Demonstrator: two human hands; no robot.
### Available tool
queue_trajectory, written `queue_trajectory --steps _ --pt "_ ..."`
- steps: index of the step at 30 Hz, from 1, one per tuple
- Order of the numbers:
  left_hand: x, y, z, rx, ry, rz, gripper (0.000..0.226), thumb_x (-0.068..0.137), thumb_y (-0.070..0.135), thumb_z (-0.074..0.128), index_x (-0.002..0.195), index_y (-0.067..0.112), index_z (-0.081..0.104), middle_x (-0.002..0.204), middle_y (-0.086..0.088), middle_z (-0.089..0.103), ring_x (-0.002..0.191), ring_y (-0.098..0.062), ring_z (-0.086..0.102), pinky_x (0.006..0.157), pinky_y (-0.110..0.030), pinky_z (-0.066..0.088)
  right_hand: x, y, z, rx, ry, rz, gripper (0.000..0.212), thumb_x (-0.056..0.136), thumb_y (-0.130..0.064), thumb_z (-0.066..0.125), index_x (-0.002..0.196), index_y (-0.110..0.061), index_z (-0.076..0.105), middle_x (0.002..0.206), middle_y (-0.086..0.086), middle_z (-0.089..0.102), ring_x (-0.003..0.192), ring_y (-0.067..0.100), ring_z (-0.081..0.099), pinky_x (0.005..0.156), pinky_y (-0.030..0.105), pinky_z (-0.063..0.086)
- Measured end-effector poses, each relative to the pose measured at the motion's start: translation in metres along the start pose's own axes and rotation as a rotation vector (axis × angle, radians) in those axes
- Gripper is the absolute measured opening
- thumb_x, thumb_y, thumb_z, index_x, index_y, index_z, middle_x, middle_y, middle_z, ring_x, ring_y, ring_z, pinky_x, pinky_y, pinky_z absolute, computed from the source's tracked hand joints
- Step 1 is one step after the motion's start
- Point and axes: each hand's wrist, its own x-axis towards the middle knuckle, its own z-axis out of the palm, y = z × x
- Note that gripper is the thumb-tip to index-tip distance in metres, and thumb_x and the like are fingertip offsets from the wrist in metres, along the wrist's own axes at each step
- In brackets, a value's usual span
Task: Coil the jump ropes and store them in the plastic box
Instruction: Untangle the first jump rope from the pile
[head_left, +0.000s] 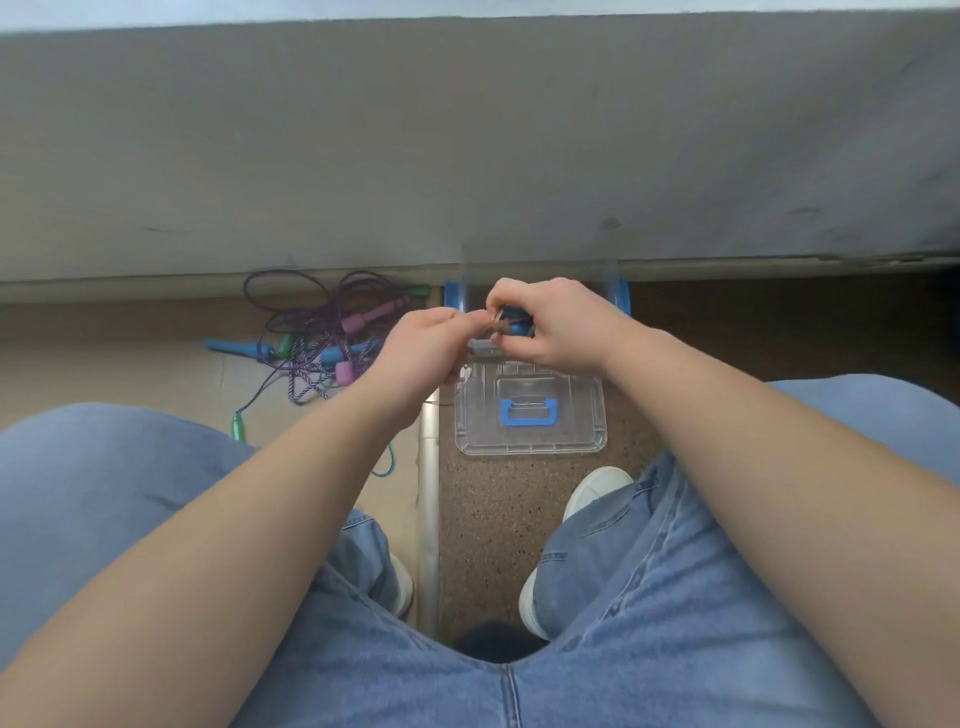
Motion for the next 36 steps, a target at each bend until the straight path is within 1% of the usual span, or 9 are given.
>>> queue_trajectory --steps 4,7,11,13,17,22,28,31,36 --pt "0.013 -0.011 0.009 0.082 0.004 -0.081 0.031 0.068 0.047 0.067 0.062 0.019 0.055 0.053 0.002 0.043 0.050 -0.015 0.039 0.058 -0.032 0.034 0.000 0.017 0.023 0.062 -0.103 0.134 0.017 0.088 -0.041 0.061 0.099 -0.036 0.049 0.085 -0.010 0.064 0.076 0.016 0.061 0.075 0.041 0.055" --pt "0.031 -0.019 0.008 0.212 0.003 -0.137 0.030 0.079 0.047 0.066 0.068 0.019 0.061 0.066 -0.001 0.050 0.061 -0.016 0.049 0.060 -0.031 0.040 0.006 0.022 0.042 0.182 -0.153 0.227 0.018 0.092 -0.039 0.064 0.101 -0.030 0.051 0.087 -0.007 0.064 0.072 0.009 0.058 0.069 0.035 0.051" --pt "0.073 -0.025 0.000 0.036 0.017 -0.231 0.022 0.092 0.032 0.059 0.080 0.019 0.072 0.093 -0.003 0.074 0.088 -0.016 0.071 0.061 -0.023 0.052 0.024 0.030 0.053 0.366 -0.148 0.376 0.029 0.091 -0.050 0.065 0.110 -0.031 0.054 0.093 -0.007 0.064 0.071 0.008 0.057 0.061 0.027 0.044" --pt "0.092 -0.027 0.000 -0.054 0.037 -0.240 0.021 0.096 0.025 0.060 0.090 0.011 0.074 0.095 -0.006 0.074 0.084 -0.016 0.073 0.063 -0.021 0.057 0.037 0.038 0.057 0.483 -0.152 0.469 0.026 0.093 -0.041 0.061 0.117 -0.034 0.053 0.096 -0.008 0.064 0.072 0.009 0.060 0.060 0.026 0.046" --pt "0.128 -0.037 0.002 -0.053 0.169 -0.184 0.007 0.090 0.012 0.068 0.089 0.009 0.075 0.076 -0.010 0.073 0.066 -0.015 0.068 0.067 -0.025 0.060 0.063 0.056 0.065 0.631 -0.136 0.562 0.038 0.088 -0.018 0.060 0.124 -0.030 0.057 0.102 -0.008 0.062 0.089 0.012 0.062 0.080 0.032 0.054" --pt "0.163 -0.054 0.006 -0.162 0.176 -0.234 0.013 0.094 0.011 0.062 0.106 0.010 0.066 0.086 -0.010 0.070 0.069 -0.015 0.065 0.072 -0.025 0.058 0.088 0.088 0.082 0.704 -0.043 0.680 0.047 0.085 -0.024 0.074 0.130 -0.027 0.060 0.113 -0.008 0.066 0.100 0.008 0.066 0.091 0.030 0.055" --pt "0.187 -0.084 0.006 -0.142 0.167 -0.289 0.028 0.093 0.007 0.061 0.122 0.006 0.060 0.091 -0.009 0.068 0.074 -0.017 0.068 0.081 -0.033 0.061 0.119 0.113 0.101 0.586 0.180 0.799 0.060 0.084 -0.032 0.074 0.140 -0.023 0.054 0.121 -0.007 0.063 0.108 0.013 0.060 0.085 0.022 0.041" --pt "0.188 -0.090 0.001 -0.108 0.169 -0.298 0.029 0.093 0.008 0.062 0.122 0.009 0.061 0.099 -0.012 0.070 0.078 -0.016 0.070 0.084 -0.033 0.061 0.131 0.117 0.105 0.509 0.192 0.808 0.069 0.083 -0.035 0.074 0.145 -0.021 0.048 0.139 0.001 0.059 0.124 0.019 0.056 0.089 0.020 0.036" --pt "0.185 -0.100 -0.010 -0.088 0.186 -0.320 0.029 0.093 0.007 0.059 0.121 0.008 0.064 0.098 -0.008 0.070 0.076 -0.013 0.069 0.069 -0.024 0.060 0.131 0.106 0.119 0.357 0.154 0.698 0.054 0.089 -0.024 0.066 0.142 -0.019 0.053 0.137 0.004 0.057 0.126 0.021 0.054 0.093 0.021 0.037"
